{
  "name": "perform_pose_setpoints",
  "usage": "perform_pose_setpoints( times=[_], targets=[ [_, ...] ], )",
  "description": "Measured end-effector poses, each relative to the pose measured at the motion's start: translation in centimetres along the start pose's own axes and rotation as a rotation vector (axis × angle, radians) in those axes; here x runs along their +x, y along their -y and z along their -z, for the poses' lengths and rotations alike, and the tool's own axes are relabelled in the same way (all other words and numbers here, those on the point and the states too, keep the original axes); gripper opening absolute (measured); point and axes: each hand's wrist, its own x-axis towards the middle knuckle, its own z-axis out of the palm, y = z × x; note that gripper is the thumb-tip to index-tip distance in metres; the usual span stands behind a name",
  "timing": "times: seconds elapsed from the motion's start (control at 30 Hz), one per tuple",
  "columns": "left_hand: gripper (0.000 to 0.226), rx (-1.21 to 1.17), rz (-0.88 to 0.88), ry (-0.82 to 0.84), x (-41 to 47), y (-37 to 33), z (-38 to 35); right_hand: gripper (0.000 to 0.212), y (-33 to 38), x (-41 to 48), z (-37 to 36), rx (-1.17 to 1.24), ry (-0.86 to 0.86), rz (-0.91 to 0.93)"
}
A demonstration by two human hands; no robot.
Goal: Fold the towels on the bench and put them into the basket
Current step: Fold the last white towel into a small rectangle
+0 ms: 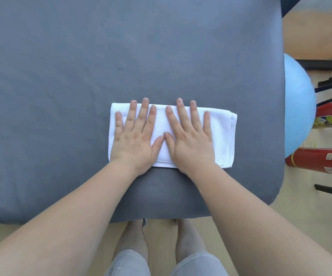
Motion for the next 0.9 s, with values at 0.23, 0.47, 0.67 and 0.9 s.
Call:
perform_pose_setpoints(
  times=[0.23,0.47,0.67,0.9],
  targets=[
    [0.111,0.015,0.072,0.056,0.5,2.4,-0.3,0.089,-4.2,-1.3,-0.8,-0.039,0.011,-0.122],
    [0.118,0.007,0.090,0.083,1.0,2.6,-0.3,0.101,-5.7,-1.3,-1.2,-0.009,0.009,-0.157],
    [0.115,0.018,0.093,0.101,1.1,2.6,-0.3,0.101,-5.9,-1.2,-1.1,-0.005,0.017,-0.143],
    [0.096,-0.115,0.058,-0.038,-0.7,3.6,0.6,0.095,-4.4,-2.0,0.8,0.003,-0.023,-0.172]
  ],
)
